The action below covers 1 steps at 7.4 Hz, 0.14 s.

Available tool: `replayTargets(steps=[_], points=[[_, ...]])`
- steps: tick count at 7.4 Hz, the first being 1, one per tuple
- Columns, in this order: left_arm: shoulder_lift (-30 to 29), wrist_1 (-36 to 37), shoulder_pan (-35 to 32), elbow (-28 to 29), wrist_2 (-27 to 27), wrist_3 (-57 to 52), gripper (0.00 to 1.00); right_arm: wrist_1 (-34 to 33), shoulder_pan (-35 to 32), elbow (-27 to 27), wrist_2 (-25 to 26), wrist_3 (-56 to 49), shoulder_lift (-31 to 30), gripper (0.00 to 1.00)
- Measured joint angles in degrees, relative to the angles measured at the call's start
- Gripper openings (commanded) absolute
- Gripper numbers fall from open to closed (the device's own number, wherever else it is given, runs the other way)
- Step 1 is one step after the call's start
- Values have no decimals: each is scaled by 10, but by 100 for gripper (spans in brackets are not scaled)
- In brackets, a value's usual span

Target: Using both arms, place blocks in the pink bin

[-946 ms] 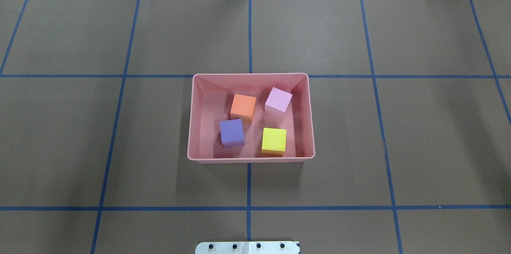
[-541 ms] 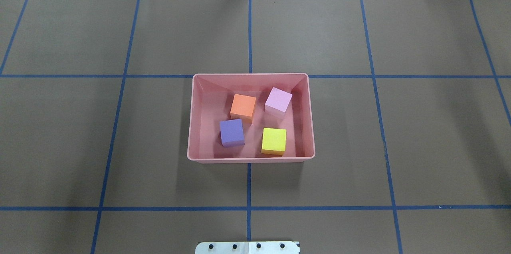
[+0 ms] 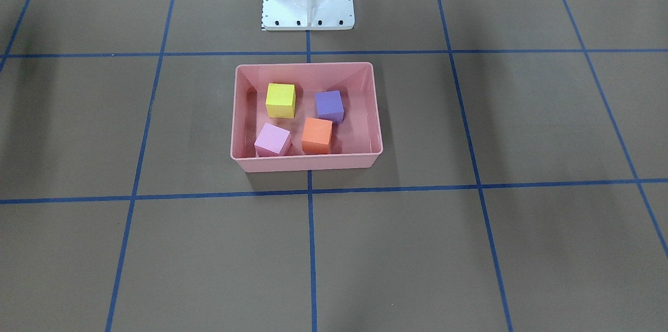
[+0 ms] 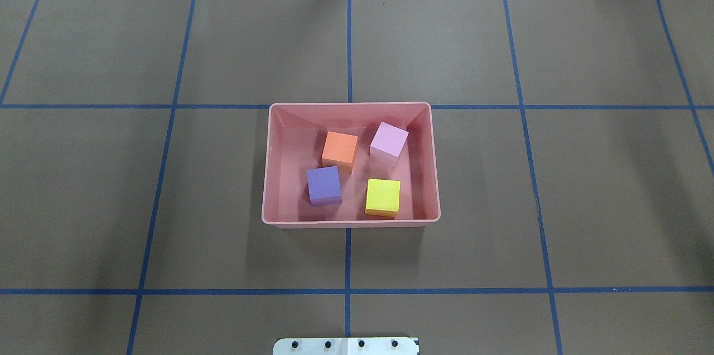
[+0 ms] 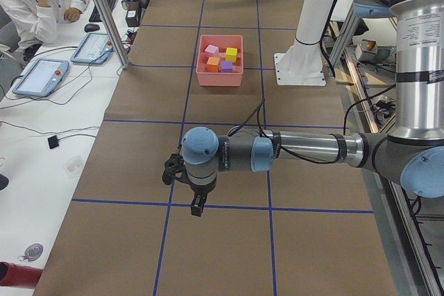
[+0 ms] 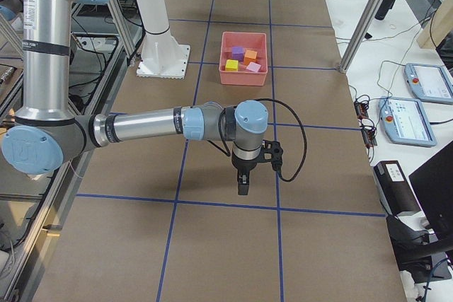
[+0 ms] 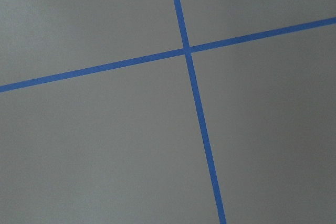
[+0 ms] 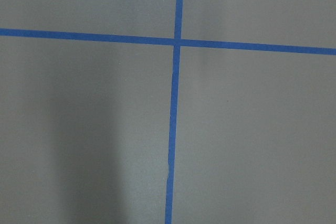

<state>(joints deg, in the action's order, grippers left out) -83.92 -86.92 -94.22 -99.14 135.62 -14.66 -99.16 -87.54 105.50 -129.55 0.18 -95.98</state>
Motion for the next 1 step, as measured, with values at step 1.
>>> replayTargets(steps=[1], points=[[0, 0, 0, 0, 0, 0, 100, 0, 0, 0, 0, 0, 0, 99]])
